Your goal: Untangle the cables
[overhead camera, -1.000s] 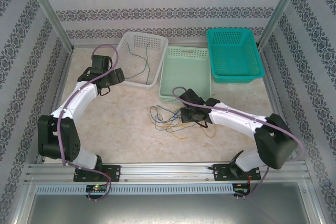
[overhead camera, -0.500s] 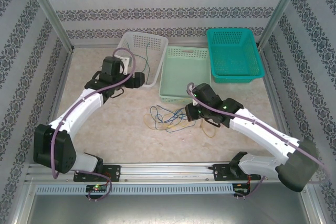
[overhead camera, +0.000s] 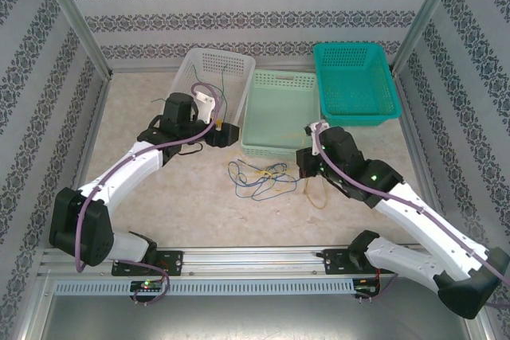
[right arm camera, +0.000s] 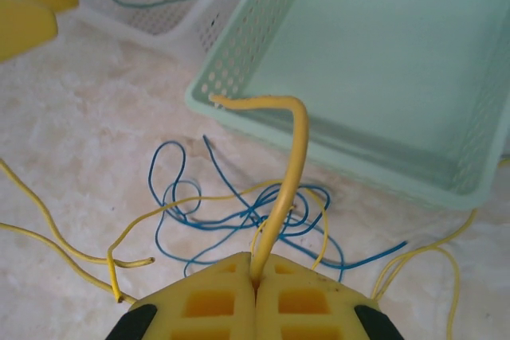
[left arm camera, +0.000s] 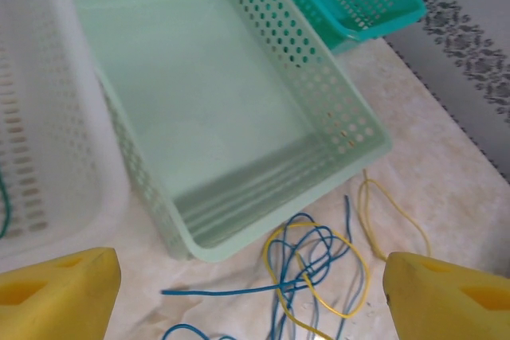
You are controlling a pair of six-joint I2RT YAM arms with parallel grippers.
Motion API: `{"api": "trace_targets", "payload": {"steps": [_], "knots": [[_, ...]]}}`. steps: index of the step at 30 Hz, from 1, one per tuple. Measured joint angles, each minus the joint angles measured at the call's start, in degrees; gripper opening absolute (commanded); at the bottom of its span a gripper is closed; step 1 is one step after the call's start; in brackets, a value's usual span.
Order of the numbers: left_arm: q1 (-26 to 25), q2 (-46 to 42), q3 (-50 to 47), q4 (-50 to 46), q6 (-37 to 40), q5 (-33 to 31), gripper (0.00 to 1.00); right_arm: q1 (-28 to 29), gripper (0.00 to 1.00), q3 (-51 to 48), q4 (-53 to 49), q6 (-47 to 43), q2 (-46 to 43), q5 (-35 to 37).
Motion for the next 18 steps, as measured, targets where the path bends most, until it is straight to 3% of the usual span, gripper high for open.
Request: {"api": "trace_targets", "payload": {"steps": [18], "knots": [[0.0, -5.4, -5.4, 12.3, -12.9, 5.0, 0.87, -0.6, 0.0, -0.5, 1.7, 0.0, -2.1, 7.2]]}}
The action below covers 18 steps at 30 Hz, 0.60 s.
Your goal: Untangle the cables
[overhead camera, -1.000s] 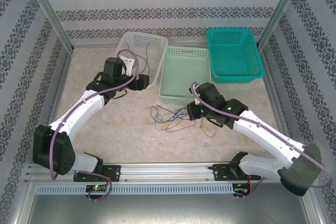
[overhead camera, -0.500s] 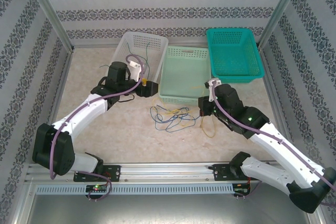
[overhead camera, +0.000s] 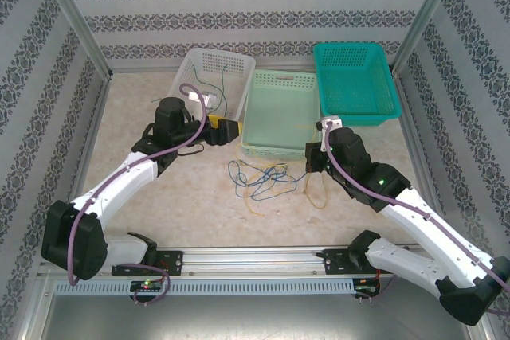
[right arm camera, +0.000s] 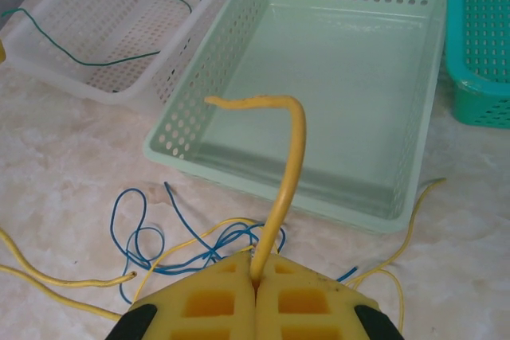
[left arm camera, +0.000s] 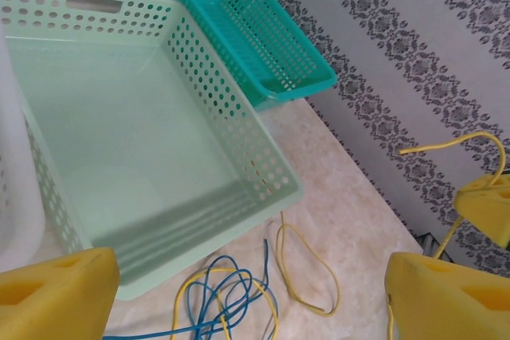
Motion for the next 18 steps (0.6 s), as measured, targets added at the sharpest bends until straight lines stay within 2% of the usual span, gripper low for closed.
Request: {"api": "trace_targets", "payload": {"steps": [4, 8, 13, 18], "knots": [[0.0, -0.1, 1.0, -3.1, 3.6, 0.5, 0.88, 0.0, 0.0, 0.2, -0.5, -0.9, 0.3, 1.1], [0.0, 0.0, 6.9, -12.9, 13.7, 1.0, 0.89, 0.0, 0.0, 1.9, -2.6, -3.1, 2.7, 1.8], [0.0, 1.0, 14.8, -20.9, 24.3, 6.7, 0.86, 0.0, 0.0, 5.2, -5.7, -6.7, 6.1, 1.9], [-1.7, 7.0, 18.9, -29.6, 31.6, 10.8, 0.84, -0.8, 0.0, 8.3, -7.9, -10.4, 7.8, 1.8]]}}
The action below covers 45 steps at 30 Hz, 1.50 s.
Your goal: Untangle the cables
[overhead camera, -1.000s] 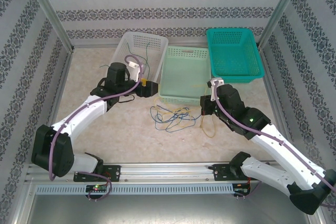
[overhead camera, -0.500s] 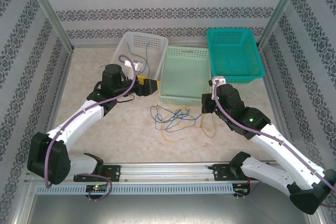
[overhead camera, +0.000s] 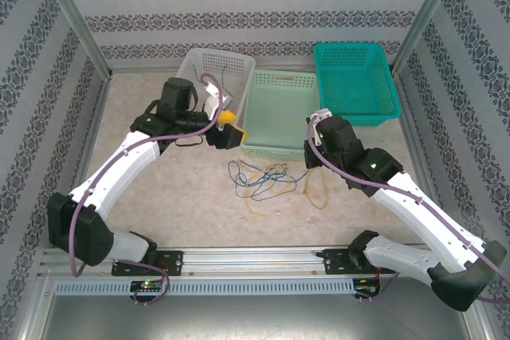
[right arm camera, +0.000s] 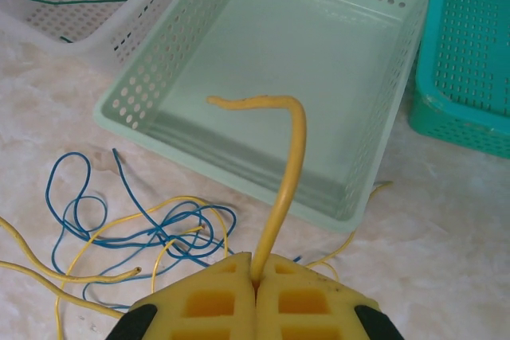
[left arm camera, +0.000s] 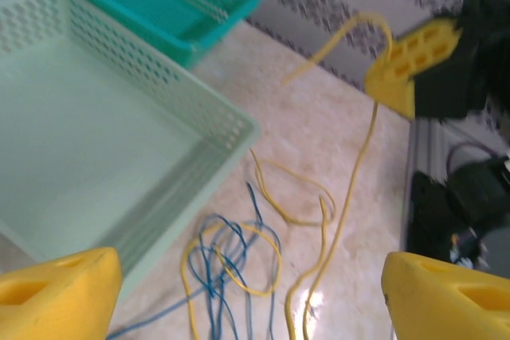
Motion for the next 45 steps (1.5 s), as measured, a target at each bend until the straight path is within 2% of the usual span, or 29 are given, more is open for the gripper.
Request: {"api": "trace_targets", "payload": {"steps": [6, 14, 25, 30, 33, 39, 45], "knots": [[-2.9, 5.9, 1.9, -8.9, 5.0, 1.4, 0.85, -0.4, 0.0, 1.9, -0.7, -3.2, 0.4, -0.4], [-8.1, 8.7, 7.7, -15.5, 11.0, -0.9, 0.82, -0.4, 0.0, 2.5, -0.9, -5.4, 2.1, -1.0], [-9.9, 13.3, 9.8, -21.0, 14.6, -4.0, 0.81, -1.9, 0.0, 2.7, -0.9, -7.4, 1.9, -2.0], [-10.6, 14.0, 10.9, -22.2, 15.3, -5.0, 0.75, -1.9, 0.0, 2.7, -0.7, -7.8, 0.7, -2.8], [-10.9, 15.1, 11.5, -22.3, 15.5, -4.9, 0.67, -1.9, 0.0, 2.7, -0.6, -7.8, 0.3, -3.2], [-11.1, 16.6, 11.8, -22.4, 15.2, -4.9, 0.32, -1.9, 0.0, 2.7, -0.6, -7.8, -0.2, -3.4], [-11.1, 16.4, 11.5, -20.5, 13.7, -6.0, 0.16, -1.9, 0.0, 2.5, -0.5, -7.7, -1.3, -3.3]]}}
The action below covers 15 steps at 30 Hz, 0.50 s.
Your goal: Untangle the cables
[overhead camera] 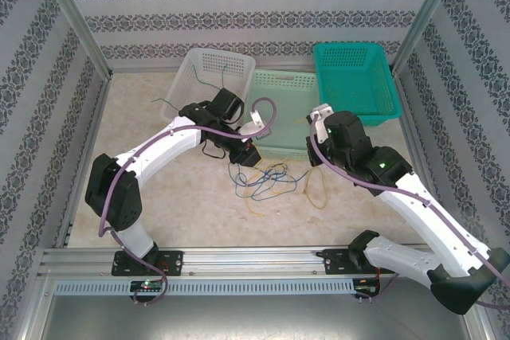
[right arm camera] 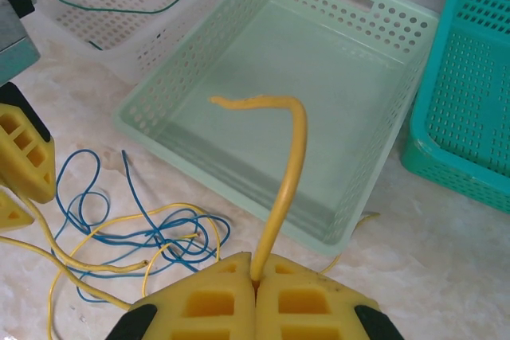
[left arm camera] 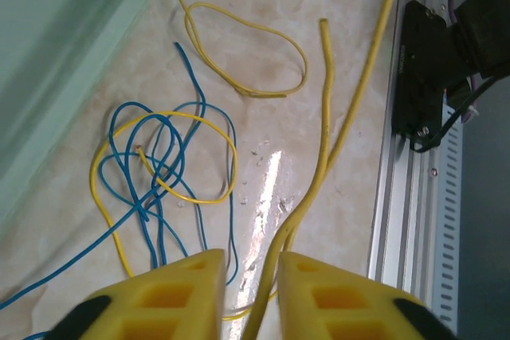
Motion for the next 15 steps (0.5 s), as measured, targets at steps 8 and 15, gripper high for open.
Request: {"api": "trace_targets", "payload": {"steps": [8, 15], "knots": [[0.0, -6.8, -8.1, 11.8, -7.2, -5.7, 0.08, -0.4, 0.0, -2.8, 1.4, 1.7, -2.4, 1.3], [0.0, -14.7, -14.7, 25.3, -15.6, -13.6, 0.06, -1.9, 0.0, -7.5, 4.9, 7.6, -5.0, 3.1]]}}
